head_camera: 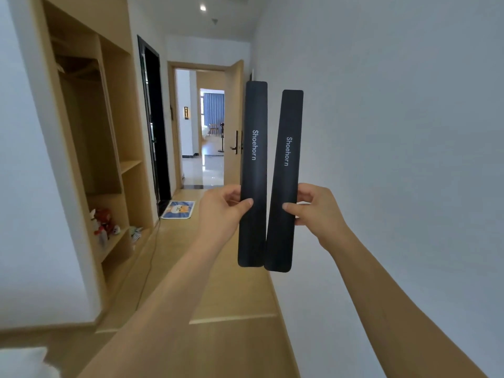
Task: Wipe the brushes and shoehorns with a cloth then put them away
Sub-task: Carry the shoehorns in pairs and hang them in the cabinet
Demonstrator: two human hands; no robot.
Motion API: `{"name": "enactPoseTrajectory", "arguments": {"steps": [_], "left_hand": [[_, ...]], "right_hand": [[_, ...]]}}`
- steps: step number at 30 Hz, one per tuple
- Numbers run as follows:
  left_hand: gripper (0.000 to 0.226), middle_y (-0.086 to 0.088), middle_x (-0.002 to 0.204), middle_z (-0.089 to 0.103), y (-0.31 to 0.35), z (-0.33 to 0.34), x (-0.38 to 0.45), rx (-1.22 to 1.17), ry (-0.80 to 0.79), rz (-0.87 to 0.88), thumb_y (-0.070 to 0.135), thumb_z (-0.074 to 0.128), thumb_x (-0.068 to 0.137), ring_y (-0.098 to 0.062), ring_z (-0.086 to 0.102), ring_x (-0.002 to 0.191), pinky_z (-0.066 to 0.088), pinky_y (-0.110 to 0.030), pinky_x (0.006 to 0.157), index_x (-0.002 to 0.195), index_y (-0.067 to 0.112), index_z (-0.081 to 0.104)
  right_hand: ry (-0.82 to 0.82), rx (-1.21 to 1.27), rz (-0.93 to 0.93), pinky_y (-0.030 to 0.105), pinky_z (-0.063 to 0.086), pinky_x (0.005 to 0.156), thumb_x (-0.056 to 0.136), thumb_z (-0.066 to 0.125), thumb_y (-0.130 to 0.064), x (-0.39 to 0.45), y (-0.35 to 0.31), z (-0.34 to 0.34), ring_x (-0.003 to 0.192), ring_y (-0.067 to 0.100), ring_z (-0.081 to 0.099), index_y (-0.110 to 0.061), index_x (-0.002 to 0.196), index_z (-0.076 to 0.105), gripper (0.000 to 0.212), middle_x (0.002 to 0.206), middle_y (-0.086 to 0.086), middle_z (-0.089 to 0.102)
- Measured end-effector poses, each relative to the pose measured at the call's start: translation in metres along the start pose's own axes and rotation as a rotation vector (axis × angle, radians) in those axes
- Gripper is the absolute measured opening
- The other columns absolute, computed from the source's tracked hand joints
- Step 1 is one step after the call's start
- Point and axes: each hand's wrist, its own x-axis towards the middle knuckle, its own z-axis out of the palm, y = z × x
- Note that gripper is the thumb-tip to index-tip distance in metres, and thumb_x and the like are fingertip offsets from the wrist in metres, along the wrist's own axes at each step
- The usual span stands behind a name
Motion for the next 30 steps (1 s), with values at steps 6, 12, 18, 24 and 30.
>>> {"name": "enactPoseTrajectory", "arguments": {"steps": [6,12,18,24,30], "left_hand": [[0.012,0.005,0.088,0.074,-0.069,0.03,0.097,-0.038,0.011,0.022,0.017,0.072,0.087,-0.013,0.07,0.086,0.06,-0.041,0.079,0.098,0.02,0.074],[0.023,0.022,0.081,0.071,-0.132,0.042,0.223,-0.043,-0.014,0.088,0.017,0.073,0.086,0.003,0.067,0.08,0.053,-0.011,0.061,0.082,0.039,0.069],[0.025,0.026,0.08,0.069,-0.191,0.044,0.321,0.001,-0.025,0.098,0.018,0.073,0.086,0.007,0.065,0.08,0.05,-0.008,0.06,0.082,0.042,0.067],[0.014,0.01,0.083,0.074,-0.258,0.039,0.401,0.008,-0.004,0.048,0.014,0.072,0.086,-0.005,0.069,0.08,0.061,-0.034,0.073,0.092,0.026,0.074],[0.012,0.004,0.084,0.075,-0.319,0.035,0.482,0.083,0.08,0.01,0.009,0.071,0.086,-0.01,0.07,0.081,0.061,-0.039,0.077,0.095,0.015,0.075]], "right_hand": [[0.022,-0.039,-0.011,0.045,0.061,0.086,0.092,0.069,-0.007,0.102,0.045,0.02,0.105,0.024,0.068,-0.014,0.123,0.068,0.032,0.115,0.003,0.071],[0.044,-0.051,-0.018,0.045,0.061,0.086,0.092,0.068,-0.006,0.23,0.074,0.052,0.106,0.024,0.068,-0.012,0.123,0.068,0.032,0.116,0.004,0.071],[0.029,-0.043,-0.015,0.041,0.062,0.084,0.092,0.068,-0.006,0.338,0.106,0.094,0.103,0.022,0.068,-0.014,0.121,0.069,0.03,0.114,0.003,0.071],[-0.028,0.013,-0.027,0.04,0.063,0.081,0.091,0.069,-0.004,0.435,0.15,0.141,0.101,0.019,0.069,-0.013,0.12,0.069,0.031,0.111,0.002,0.072],[-0.131,0.12,-0.071,0.024,0.06,0.065,0.089,0.07,-0.002,0.545,0.198,0.193,0.091,0.013,0.072,-0.019,0.113,0.07,0.029,0.099,-0.004,0.074]]}}
